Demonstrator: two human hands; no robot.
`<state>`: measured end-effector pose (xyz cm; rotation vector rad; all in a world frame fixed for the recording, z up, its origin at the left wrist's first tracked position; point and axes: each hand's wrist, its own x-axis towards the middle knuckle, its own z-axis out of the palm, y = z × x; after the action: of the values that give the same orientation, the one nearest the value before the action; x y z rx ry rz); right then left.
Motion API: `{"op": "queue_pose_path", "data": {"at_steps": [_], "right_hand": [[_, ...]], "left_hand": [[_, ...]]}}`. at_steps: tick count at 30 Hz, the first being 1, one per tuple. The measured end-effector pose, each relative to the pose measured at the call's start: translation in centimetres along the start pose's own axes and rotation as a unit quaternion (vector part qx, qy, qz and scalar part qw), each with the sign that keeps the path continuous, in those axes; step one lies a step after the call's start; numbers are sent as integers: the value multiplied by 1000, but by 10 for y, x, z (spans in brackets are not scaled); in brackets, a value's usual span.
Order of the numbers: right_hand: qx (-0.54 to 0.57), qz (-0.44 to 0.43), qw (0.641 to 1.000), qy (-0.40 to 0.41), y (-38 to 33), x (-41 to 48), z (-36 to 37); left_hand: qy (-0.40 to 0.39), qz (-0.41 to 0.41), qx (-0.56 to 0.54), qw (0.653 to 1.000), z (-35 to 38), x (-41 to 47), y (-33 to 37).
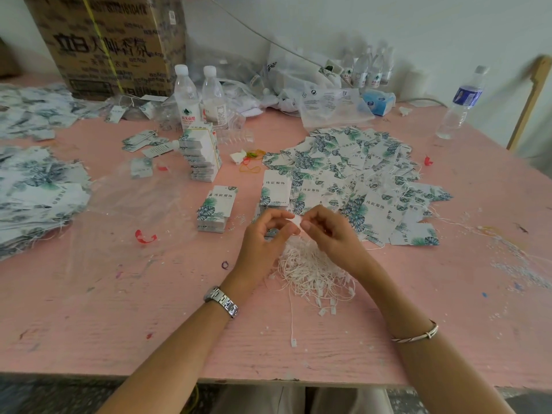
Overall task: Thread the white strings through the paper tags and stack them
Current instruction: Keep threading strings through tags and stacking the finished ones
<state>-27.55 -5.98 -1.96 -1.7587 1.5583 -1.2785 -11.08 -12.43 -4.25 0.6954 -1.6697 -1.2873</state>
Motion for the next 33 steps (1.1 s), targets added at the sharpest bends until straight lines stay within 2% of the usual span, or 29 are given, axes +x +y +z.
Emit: {"op": "queue_pose_path", "data": {"at_steps": [5,12,15,17,19,23,25,28,30,33], "right_hand": [[-14,-4,1000,1,-1,-1,-1],[19,3,998,59,-1,0,-6],[50,11,996,70,-1,0,-7],[64,19,995,73,-2,0,-5],[74,25,994,73,-3,0,-5],[75,33,994,69,-2,0,-5],[69,35,995,68,-2,0,-4],[66,36,995,71,-1,1,-3],[72,40,994,73,0,1,-3],[80,42,993,78,1,1,-2]], "left_hand": [[2,5,-10,1000,-1,1,-4],[38,9,9,999,-2,2,-8],[42,25,69,996,-2,0,-7],[74,96,176,977,-2,-1,-5],[129,155,273,941,-3,0,-3],[228,165,374,884,-8,2,-1],[232,166,417,863,-13,5,-3],[195,151,479,842,-20,11,-5],[175,153,497,836,-23,13,-6],[186,181,500,826,-28,16,-7]]}}
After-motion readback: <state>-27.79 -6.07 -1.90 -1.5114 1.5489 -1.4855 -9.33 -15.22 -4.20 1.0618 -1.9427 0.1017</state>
